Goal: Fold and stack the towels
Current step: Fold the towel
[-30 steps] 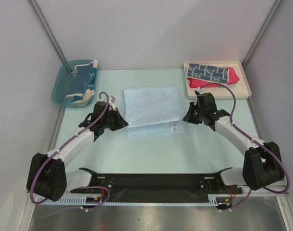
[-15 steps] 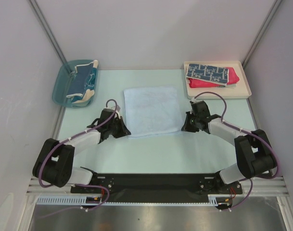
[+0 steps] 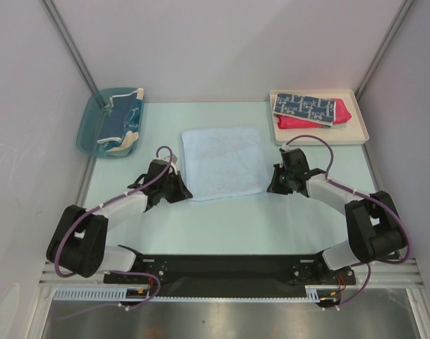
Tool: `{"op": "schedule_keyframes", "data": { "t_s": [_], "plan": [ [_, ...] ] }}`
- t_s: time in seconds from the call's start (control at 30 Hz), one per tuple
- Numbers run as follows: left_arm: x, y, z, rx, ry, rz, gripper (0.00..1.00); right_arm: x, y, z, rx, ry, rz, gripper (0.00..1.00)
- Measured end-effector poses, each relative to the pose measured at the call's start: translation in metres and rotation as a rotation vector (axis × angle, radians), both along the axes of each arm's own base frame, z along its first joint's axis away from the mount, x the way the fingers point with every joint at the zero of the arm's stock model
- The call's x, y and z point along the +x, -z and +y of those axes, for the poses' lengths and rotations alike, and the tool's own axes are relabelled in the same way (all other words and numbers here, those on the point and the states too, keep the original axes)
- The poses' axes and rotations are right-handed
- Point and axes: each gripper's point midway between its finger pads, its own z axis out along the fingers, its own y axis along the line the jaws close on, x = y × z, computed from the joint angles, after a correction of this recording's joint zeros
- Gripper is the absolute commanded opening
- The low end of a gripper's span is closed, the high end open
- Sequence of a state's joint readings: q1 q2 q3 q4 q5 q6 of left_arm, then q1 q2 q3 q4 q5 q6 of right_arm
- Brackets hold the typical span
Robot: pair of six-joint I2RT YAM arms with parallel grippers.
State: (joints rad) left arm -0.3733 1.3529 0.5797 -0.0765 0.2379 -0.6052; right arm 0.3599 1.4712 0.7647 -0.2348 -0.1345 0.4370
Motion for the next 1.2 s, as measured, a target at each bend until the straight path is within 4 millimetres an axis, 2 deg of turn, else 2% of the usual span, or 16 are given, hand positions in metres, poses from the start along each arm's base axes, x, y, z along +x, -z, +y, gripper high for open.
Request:
{"op": "schedule_keyframes", "data": {
  "t_s": [0.27, 0.43, 0.57, 0.63, 0.67, 0.77, 0.9, 0.97, 1.07, 1.2],
  "plan": [
    [-0.002, -0.017, 0.002, -0.008, -0.004, -0.038, 0.0, -0.001, -0.026, -0.003, 0.013, 0.009, -0.068, 0.0],
    [-0.004, -0.015, 0.003, -0.008, -0.004, -0.035, 0.0, -0.016, -0.008, -0.009, -0.002, 0.01, -0.025, 0.0],
    [-0.009, -0.004, 0.004, -0.001, -0.003, -0.013, 0.01, -0.031, 0.011, -0.011, -0.009, 0.01, 0.026, 0.0],
    [-0.012, 0.005, 0.005, 0.006, -0.001, 0.008, 0.1, -0.035, 0.018, -0.01, -0.012, 0.005, 0.044, 0.05],
    [-0.014, 0.01, 0.006, 0.01, 0.0, 0.022, 0.19, -0.036, 0.021, -0.009, -0.012, 0.003, 0.052, 0.16],
    [-0.019, 0.019, 0.006, 0.017, -0.001, 0.051, 0.3, -0.035, 0.023, -0.007, -0.003, 0.002, 0.056, 0.39],
    [-0.017, 0.015, 0.008, 0.022, -0.008, 0.04, 0.4, -0.03, 0.016, -0.006, 0.003, 0.004, 0.038, 0.5],
    [-0.012, 0.005, 0.009, 0.032, -0.02, 0.023, 0.45, -0.026, 0.007, -0.008, -0.008, 0.015, 0.027, 0.53],
    [0.012, -0.028, 0.008, 0.027, -0.051, -0.059, 0.48, -0.004, -0.021, -0.007, 0.003, 0.036, -0.033, 0.53],
    [0.068, -0.094, 0.011, 0.0, -0.121, -0.224, 0.5, 0.06, -0.079, 0.0, 0.028, 0.074, -0.185, 0.51]
  ]
}}
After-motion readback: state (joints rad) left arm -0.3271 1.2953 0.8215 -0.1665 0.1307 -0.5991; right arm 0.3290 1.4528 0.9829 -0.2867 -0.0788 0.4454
